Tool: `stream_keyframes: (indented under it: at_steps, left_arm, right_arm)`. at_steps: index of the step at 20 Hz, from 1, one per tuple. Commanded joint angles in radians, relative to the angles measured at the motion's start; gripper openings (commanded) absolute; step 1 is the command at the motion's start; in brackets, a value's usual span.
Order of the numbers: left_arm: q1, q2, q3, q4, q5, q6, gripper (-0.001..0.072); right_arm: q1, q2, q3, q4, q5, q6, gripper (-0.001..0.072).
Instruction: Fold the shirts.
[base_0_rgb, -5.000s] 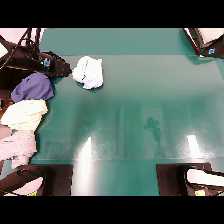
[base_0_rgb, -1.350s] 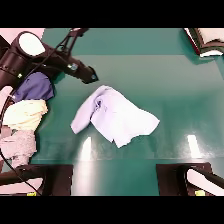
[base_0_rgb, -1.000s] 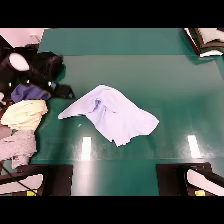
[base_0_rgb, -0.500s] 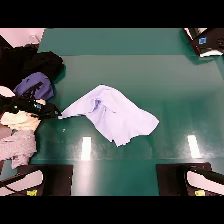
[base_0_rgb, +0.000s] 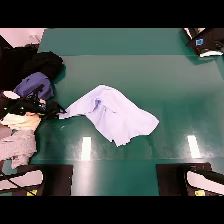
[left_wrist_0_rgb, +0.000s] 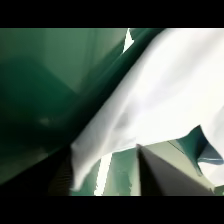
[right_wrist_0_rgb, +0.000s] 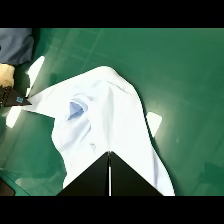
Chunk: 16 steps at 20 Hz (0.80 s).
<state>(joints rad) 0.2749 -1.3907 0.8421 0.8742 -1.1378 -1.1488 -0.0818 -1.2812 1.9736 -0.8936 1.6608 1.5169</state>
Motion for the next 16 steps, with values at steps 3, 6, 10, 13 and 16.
stream_keyframes:
  at_steps: [3, 6, 10, 13, 16]
  left_arm:
    - [-0.026, -0.010, 0.045, -0.021, -0.020, 0.005, 0.0024]
    - [-0.026, 0.031, 0.129, -0.018, -0.055, 0.005, 0.0023]
    - [-0.026, 0.096, 0.178, -0.019, -0.060, 0.005, 0.0024]
    - [-0.026, 0.098, 0.177, -0.019, -0.078, 0.005, 0.0024]
    - [-0.026, 0.098, 0.177, -0.019, -0.092, 0.004, 0.0024]
  right_arm:
    - [0.001, 0.033, -0.100, -0.019, 0.070, 0.001, 0.0018]
    - [0.002, 0.159, -0.418, -0.170, 0.007, 0.002, 0.0019]
    - [0.001, 0.352, -0.993, -0.144, -0.172, 0.047, 0.0416]
    - [0.001, 0.454, -1.392, 0.027, -0.348, 0.075, 0.0472]
    - [0.001, 0.549, -1.650, 0.147, -0.535, 0.076, 0.0441]
